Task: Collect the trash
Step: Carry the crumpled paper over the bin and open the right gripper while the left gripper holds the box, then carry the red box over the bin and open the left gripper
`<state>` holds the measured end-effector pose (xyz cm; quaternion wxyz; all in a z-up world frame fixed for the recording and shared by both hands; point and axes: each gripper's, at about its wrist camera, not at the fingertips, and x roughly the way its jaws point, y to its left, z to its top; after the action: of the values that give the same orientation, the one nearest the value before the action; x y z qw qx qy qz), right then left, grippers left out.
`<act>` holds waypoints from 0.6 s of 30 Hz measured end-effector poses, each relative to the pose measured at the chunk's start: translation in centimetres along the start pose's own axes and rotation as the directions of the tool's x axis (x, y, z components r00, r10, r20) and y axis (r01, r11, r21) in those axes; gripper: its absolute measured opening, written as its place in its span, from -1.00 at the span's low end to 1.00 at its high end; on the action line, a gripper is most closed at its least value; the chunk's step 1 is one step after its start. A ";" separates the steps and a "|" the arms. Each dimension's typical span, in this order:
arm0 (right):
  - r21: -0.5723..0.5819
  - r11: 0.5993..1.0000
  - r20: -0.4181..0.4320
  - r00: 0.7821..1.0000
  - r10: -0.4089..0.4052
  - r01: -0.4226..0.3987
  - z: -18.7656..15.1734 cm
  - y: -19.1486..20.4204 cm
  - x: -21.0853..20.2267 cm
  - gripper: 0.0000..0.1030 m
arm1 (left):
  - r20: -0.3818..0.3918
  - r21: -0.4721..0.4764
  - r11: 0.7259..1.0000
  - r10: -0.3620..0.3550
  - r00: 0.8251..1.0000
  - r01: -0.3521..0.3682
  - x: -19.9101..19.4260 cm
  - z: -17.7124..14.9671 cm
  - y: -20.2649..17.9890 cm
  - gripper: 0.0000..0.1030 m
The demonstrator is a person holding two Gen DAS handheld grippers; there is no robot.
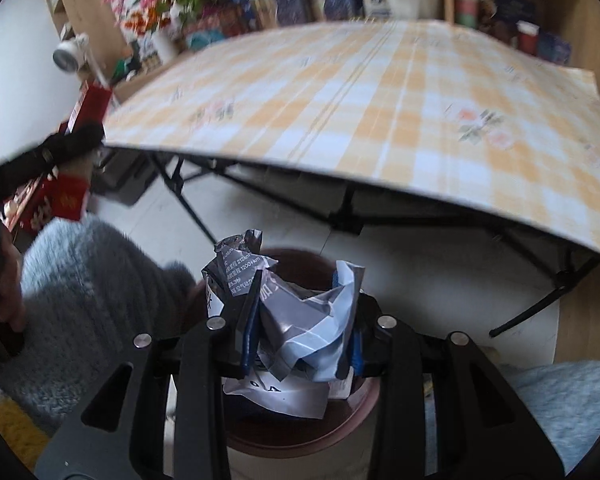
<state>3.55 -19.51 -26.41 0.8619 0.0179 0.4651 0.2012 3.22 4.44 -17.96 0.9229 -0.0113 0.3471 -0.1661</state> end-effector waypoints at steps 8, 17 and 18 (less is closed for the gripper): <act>-0.024 1.000 -0.144 0.990 -0.006 0.002 -1.2 0.7 5.0 -0.27 | -0.040 0.036 0.999 -0.019 0.999 0.020 1.2 -0.4 -0.8 0.16; 0.016 1.000 -0.188 0.982 -0.008 0.011 -1.6 0.4 5.9 0.19 | -0.068 0.074 0.997 -0.030 0.997 0.035 1.9 -0.7 -1.9 0.16; 0.025 1.000 -0.180 0.984 -0.008 0.013 -1.5 0.2 5.7 0.40 | -0.070 0.073 0.997 -0.030 0.997 0.036 1.9 -0.7 -1.8 0.16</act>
<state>5.04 -17.51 -31.76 0.8171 0.0084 0.5437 0.1914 3.56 2.17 -19.47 0.9073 0.0230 0.3721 -0.1945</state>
